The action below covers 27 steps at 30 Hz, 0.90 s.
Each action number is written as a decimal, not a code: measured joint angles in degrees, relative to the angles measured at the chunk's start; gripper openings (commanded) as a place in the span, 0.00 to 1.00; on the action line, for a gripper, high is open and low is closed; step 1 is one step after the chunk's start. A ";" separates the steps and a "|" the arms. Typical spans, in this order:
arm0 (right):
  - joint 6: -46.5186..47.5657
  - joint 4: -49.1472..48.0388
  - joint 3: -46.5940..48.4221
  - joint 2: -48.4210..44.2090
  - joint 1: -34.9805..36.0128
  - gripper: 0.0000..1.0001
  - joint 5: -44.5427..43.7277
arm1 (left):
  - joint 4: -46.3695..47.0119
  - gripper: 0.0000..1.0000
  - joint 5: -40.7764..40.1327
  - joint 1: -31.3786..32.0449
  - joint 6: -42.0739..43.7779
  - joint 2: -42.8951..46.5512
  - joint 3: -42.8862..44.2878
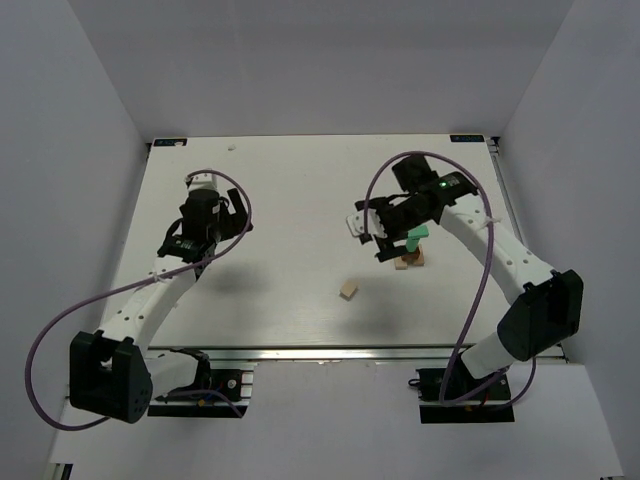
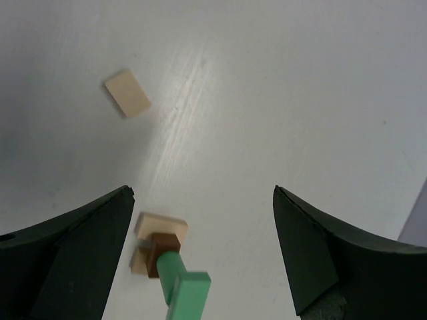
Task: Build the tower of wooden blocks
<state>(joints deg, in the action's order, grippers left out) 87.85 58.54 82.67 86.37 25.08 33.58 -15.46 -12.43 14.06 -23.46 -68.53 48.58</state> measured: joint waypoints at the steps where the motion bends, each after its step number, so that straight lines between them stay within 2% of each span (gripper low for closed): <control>1: -0.52 -0.04 -0.44 0.13 2.38 0.89 -0.33 | 0.13 0.98 0.17 0.00 -0.13 0.94 -0.55; 7: -7.69 0.09 2.34 7.56 9.73 0.89 -3.63 | 1.60 0.98 2.12 0.00 -0.70 3.91 -4.20; 10: -14.60 -1.18 9.03 14.14 10.23 0.89 -3.58 | 1.75 0.98 3.48 0.00 -0.74 2.62 -4.44; 13: -24.41 -7.41 9.94 14.78 10.19 0.89 -3.48 | 2.23 0.98 5.99 0.02 -0.55 1.36 -4.48; 16: -39.17 -19.39 3.93 9.57 10.16 0.89 -6.25 | 3.56 0.98 9.75 1.31 -0.24 0.15 -4.50; 20: -60.41 -32.76 -6.69 -1.84 10.34 0.89 -19.23 | 4.85 0.98 11.34 9.79 0.37 -1.53 -4.52; 22: -70.34 -36.48 -9.57 -6.78 10.27 0.89 -27.54 | 5.57 0.98 11.93 15.41 0.63 -2.62 -4.50; 27: -87.97 -40.52 -18.05 -17.09 9.14 0.89 -44.48 | 7.52 0.98 12.28 26.18 2.08 -7.37 -4.48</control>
<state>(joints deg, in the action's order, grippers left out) -0.12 18.02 64.62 69.28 34.22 -10.90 -7.94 -0.14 40.25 -21.39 -75.90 44.10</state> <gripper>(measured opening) 0.895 0.983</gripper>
